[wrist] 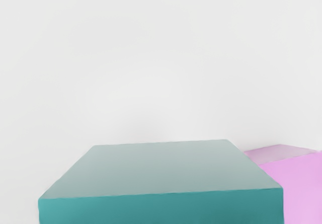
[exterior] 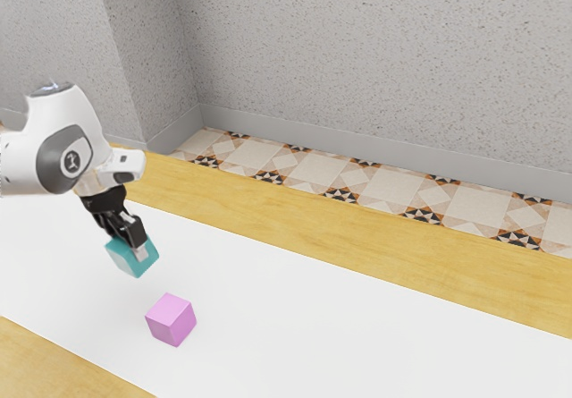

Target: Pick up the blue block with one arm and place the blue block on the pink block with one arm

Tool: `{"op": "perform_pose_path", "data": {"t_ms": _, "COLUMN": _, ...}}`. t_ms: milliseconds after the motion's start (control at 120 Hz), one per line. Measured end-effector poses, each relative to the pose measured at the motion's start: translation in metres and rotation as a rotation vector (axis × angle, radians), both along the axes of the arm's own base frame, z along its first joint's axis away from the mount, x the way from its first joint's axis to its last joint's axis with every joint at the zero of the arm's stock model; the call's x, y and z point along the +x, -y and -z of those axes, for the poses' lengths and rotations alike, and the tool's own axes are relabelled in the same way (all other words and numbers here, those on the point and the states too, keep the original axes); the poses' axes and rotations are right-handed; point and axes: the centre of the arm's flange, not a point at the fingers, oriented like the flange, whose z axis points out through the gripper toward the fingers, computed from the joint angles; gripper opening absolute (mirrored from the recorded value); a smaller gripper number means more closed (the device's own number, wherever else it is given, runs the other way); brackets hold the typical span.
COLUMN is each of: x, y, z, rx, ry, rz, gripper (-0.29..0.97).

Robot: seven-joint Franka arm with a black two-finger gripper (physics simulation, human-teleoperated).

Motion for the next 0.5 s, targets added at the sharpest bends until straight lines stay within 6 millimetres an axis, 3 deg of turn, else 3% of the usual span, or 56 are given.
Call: {"op": "perform_pose_path", "data": {"t_ms": 500, "x": -0.024, "y": 0.055, "z": 0.011, "rx": -0.005, "ry": -0.009, "rz": -0.014, "gripper": 0.36}}
